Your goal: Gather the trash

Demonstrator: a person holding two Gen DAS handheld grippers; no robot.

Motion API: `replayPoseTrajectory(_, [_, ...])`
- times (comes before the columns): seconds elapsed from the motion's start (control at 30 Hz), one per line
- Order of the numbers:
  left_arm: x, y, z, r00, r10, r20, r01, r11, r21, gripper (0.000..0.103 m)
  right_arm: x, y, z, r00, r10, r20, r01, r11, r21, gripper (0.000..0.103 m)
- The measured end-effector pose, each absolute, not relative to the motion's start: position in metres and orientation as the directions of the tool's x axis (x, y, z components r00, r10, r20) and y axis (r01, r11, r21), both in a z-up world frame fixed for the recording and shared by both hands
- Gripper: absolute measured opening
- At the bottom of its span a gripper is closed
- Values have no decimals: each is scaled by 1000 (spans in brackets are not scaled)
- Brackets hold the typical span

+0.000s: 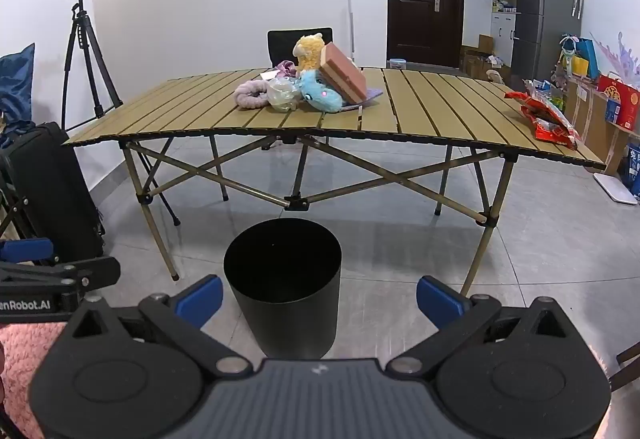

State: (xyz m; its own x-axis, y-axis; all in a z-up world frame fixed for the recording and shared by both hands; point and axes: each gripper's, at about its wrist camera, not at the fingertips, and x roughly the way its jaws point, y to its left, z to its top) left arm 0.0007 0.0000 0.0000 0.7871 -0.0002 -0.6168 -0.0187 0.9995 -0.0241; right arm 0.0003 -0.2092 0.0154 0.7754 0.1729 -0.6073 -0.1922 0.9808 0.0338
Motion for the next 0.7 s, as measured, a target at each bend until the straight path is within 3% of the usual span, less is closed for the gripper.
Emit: replayPoseTrajectory(0.7, [-4,-3,3,798,6,-603,-18,1000,-13,103,0,-210,16,771,175,-612,-192,981,39,103])
